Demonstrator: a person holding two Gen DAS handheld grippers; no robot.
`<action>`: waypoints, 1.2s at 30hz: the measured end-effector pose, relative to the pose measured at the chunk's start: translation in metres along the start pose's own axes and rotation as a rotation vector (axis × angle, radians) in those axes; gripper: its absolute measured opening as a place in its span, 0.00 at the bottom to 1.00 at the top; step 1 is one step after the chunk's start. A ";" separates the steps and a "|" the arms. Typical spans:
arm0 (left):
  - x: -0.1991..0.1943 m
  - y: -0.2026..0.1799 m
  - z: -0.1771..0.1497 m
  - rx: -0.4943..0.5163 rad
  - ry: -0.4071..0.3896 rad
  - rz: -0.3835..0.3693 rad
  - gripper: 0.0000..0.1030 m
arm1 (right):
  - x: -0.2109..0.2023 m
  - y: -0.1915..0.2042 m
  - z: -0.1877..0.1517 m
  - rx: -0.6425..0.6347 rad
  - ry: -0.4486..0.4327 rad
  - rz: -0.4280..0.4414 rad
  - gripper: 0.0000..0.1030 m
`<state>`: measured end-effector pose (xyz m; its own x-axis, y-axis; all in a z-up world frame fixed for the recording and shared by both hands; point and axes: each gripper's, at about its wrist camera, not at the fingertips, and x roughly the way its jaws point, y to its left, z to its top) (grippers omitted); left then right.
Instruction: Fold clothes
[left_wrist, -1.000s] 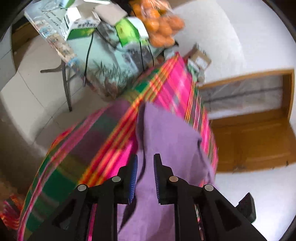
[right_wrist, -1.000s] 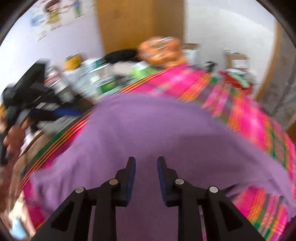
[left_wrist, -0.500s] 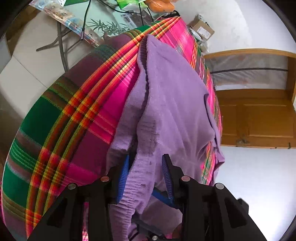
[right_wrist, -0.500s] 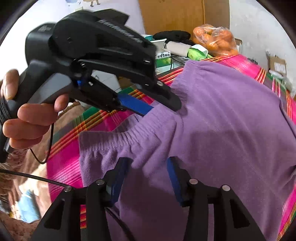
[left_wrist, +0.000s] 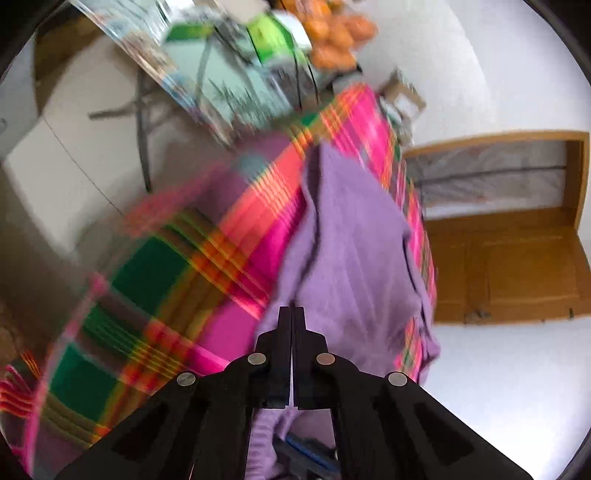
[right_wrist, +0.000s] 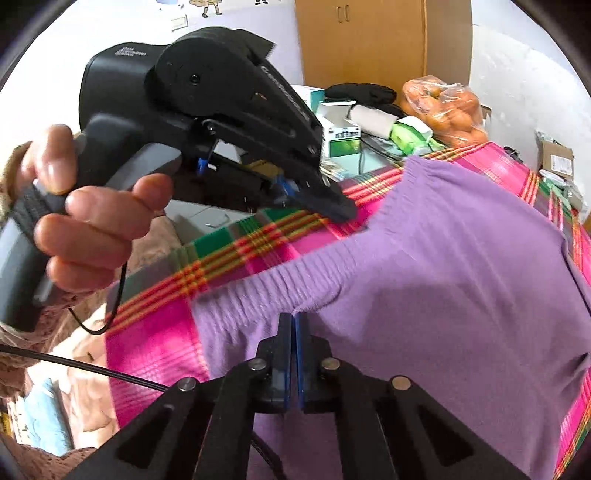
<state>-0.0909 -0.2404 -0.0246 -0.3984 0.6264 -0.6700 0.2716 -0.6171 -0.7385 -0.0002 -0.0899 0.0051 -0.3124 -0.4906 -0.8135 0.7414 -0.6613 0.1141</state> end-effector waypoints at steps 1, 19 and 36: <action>-0.002 0.003 0.002 -0.007 -0.004 -0.008 0.00 | 0.001 0.001 0.001 0.008 -0.002 0.009 0.02; 0.010 -0.010 -0.007 0.008 0.046 0.022 0.02 | 0.025 0.001 0.007 0.038 0.041 0.045 0.06; 0.023 -0.134 -0.059 0.361 0.083 0.073 0.17 | -0.141 -0.121 -0.084 0.412 -0.156 -0.206 0.22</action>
<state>-0.0848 -0.1151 0.0549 -0.3135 0.6021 -0.7343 -0.0352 -0.7802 -0.6246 0.0040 0.1075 0.0579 -0.5367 -0.3848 -0.7510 0.3681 -0.9076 0.2019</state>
